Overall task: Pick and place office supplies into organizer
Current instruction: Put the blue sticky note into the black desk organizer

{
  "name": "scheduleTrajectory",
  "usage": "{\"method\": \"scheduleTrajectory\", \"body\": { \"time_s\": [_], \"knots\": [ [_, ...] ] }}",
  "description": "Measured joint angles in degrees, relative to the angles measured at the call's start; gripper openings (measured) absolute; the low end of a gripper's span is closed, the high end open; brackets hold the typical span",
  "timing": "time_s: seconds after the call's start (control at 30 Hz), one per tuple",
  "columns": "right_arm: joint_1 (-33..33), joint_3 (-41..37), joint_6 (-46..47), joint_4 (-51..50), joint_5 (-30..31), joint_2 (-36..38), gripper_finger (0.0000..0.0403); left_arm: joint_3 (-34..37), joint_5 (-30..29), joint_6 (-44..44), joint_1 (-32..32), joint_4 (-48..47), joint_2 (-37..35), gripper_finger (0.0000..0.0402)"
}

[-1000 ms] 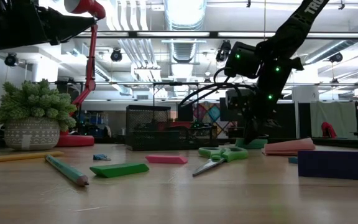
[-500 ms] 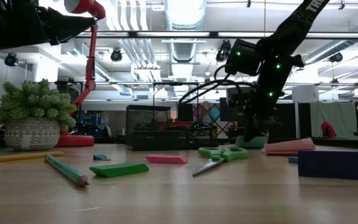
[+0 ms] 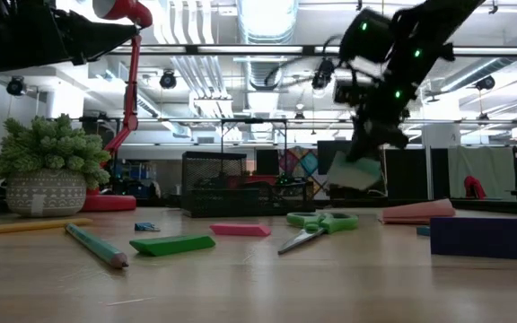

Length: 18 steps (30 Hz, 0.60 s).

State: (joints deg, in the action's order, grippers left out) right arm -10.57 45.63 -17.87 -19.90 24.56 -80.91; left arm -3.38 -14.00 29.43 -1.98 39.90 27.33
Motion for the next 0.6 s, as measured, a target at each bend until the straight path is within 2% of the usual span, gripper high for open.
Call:
{"method": "scheduleTrajectory", "body": {
  "time_s": [0.3, 0.6],
  "knots": [
    [1.94, 0.02, 3.61, 2.38, -1.01, 9.24, 0.0009, 0.00, 0.02, 0.00, 0.02, 0.00, -0.04, 0.0096],
    [2.08, 0.02, 4.42, 2.96, -2.69, 10.93, 0.0008, 0.00, 0.00, -0.02, 0.02, -0.02, -0.04, 0.0096]
  ]
}}
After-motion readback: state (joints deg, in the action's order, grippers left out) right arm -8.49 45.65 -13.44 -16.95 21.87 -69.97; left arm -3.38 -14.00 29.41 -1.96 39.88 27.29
